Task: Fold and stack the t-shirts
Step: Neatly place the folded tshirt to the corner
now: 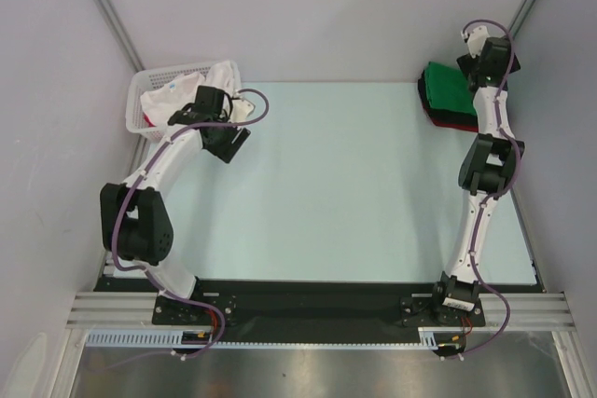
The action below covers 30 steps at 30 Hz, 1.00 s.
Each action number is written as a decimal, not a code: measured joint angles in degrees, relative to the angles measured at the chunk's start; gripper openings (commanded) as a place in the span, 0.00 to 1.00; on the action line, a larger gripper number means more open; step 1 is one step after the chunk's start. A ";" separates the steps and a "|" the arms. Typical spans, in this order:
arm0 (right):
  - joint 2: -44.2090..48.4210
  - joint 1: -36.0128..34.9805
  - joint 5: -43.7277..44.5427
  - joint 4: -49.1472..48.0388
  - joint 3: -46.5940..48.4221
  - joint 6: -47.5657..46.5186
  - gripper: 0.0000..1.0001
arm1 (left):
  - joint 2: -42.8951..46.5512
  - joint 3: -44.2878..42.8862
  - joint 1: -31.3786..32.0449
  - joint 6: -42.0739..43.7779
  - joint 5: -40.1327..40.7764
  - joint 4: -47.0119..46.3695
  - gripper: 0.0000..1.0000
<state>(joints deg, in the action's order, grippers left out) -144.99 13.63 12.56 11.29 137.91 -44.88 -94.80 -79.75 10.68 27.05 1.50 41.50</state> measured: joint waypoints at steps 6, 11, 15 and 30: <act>0.00 0.33 2.95 -4.42 0.17 1.62 1.00 | -0.61 -0.33 0.00 0.00 0.24 0.28 0.72; 0.35 -0.66 1.42 -1.75 0.52 6.78 0.99 | -0.61 -0.33 0.00 0.00 0.46 0.26 0.72; 3.89 -2.99 -2.89 4.74 -3.04 12.22 0.93 | -0.61 -0.33 0.00 0.00 0.42 0.24 0.72; 15.82 -4.00 -19.32 8.37 -22.80 36.87 0.77 | 6.82 5.55 0.00 1.53 -0.13 -1.51 0.72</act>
<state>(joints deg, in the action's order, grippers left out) -129.16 9.63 -6.76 19.66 115.11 -8.01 -87.99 -74.19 10.68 28.58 1.37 39.99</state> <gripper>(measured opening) 0.791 0.722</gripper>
